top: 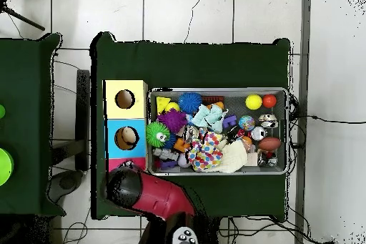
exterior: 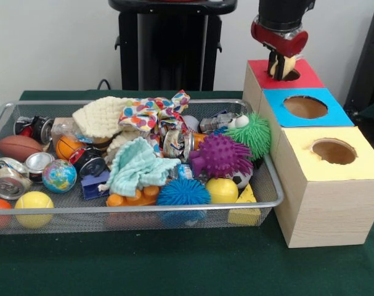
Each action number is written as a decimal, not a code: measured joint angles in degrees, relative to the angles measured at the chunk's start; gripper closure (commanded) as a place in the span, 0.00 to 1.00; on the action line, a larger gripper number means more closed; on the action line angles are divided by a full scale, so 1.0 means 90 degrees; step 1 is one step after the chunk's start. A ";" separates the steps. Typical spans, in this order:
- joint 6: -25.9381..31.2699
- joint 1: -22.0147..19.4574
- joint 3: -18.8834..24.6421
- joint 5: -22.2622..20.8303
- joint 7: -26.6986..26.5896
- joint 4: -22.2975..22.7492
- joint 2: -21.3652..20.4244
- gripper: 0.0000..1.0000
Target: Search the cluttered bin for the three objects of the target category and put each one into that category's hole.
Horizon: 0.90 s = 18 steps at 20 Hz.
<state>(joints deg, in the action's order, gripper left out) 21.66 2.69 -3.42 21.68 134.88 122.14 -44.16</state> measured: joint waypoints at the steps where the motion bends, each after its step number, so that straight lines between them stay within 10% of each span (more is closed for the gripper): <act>1: -0.0001 -0.0116 0.0103 -0.0021 0.0000 0.0039 -0.0016 1.00; 9: 0.0059 -0.1162 0.1055 -0.0465 0.0000 0.0249 -0.0060 1.00; 18: 0.0043 -0.0589 0.0642 -0.1015 0.0001 -0.0042 -0.0075 1.00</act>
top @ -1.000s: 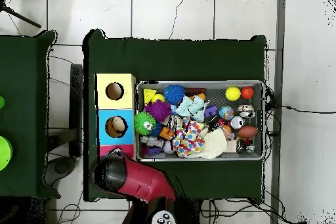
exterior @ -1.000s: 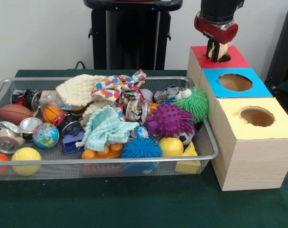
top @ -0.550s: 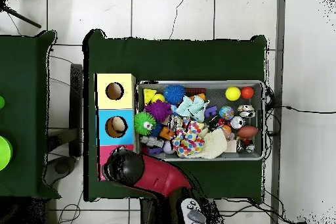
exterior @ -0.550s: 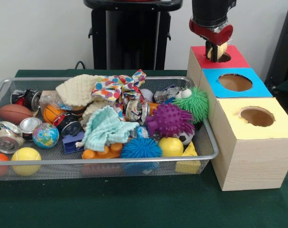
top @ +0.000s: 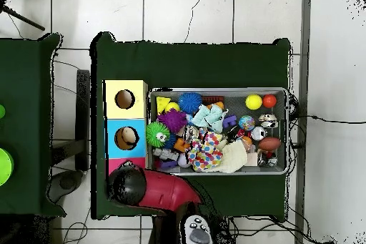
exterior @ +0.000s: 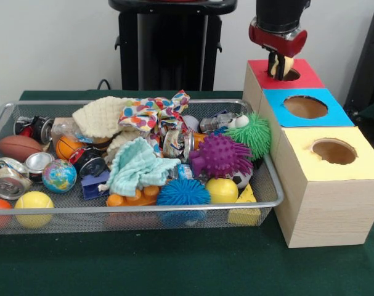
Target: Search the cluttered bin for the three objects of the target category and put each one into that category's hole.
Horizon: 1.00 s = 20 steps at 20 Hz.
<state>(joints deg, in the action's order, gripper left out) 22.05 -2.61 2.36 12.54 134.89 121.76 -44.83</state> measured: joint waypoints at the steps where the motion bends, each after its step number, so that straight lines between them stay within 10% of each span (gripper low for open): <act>1: -0.0003 0.0089 -0.0071 -0.0024 0.0000 -0.0030 0.0001 1.00; 14: 0.0001 0.0658 -0.0548 -0.0119 0.0000 -0.0251 0.0066 1.00; 15: 0.0005 0.0655 -0.0529 -0.0116 -0.0001 -0.0262 0.0064 0.00; 20: 0.0030 0.0677 -0.0502 -0.0139 -0.0001 -0.0268 0.0066 0.00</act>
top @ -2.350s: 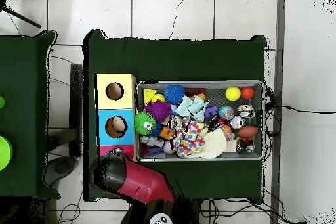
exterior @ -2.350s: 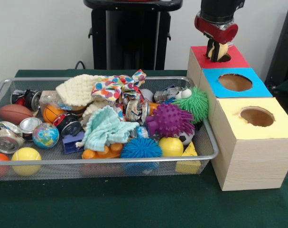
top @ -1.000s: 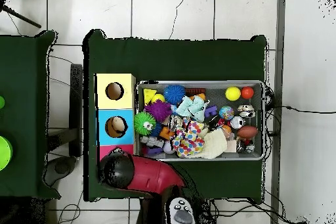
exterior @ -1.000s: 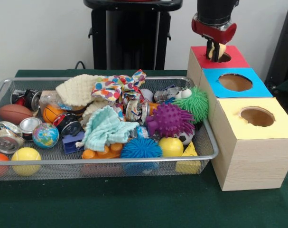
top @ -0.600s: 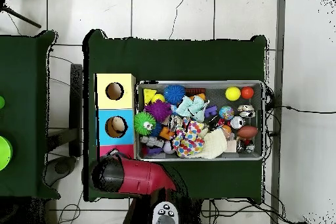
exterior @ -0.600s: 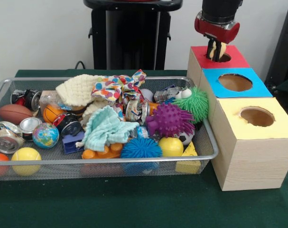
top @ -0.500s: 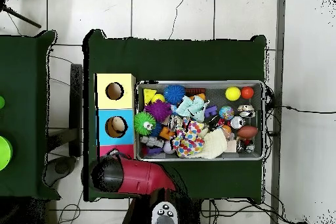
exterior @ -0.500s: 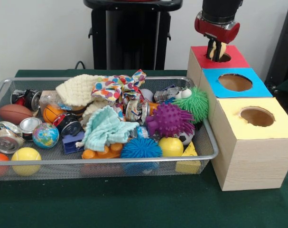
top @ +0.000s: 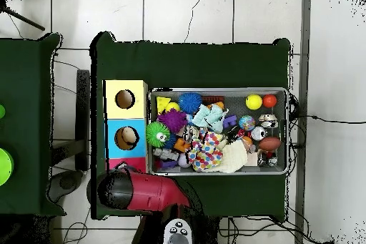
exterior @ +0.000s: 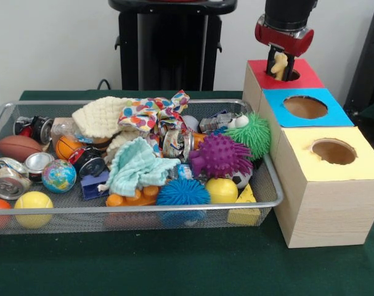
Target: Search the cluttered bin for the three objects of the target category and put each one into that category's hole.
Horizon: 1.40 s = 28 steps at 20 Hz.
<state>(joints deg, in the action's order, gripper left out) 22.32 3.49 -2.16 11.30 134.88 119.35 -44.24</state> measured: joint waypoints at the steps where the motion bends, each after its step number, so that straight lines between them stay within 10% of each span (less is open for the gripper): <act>1: 0.0007 -0.0005 0.0001 -0.0016 0.0000 -0.0007 0.0001 0.00; 28: 0.0118 -0.0035 0.0016 -0.0160 0.0000 -0.0071 -0.0003 0.00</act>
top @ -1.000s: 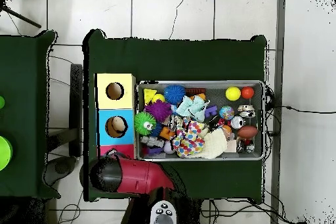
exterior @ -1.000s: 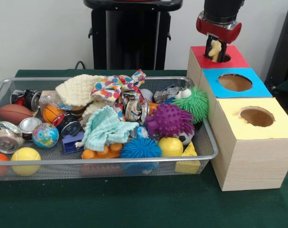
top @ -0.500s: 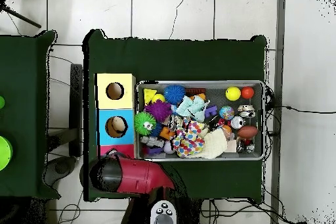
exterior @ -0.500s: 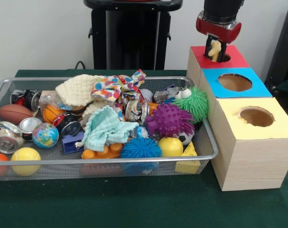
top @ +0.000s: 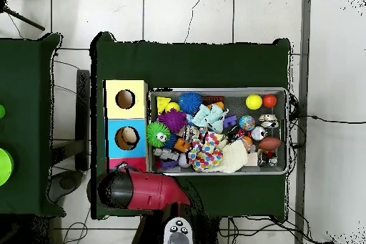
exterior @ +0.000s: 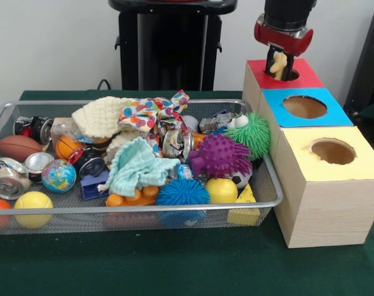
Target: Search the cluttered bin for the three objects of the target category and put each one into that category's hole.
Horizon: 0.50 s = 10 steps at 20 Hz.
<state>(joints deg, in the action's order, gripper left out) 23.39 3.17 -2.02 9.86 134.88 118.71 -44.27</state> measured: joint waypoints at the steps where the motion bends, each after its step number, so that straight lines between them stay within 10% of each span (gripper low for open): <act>1: 0.0008 -0.0007 0.0005 0.0001 0.0000 0.0000 0.0000 0.00; 10: 0.0146 -0.0028 0.0011 -0.0012 0.0000 -0.0053 0.0001 0.00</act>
<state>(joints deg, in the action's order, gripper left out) 24.70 2.92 -1.91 9.75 134.88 118.24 -44.26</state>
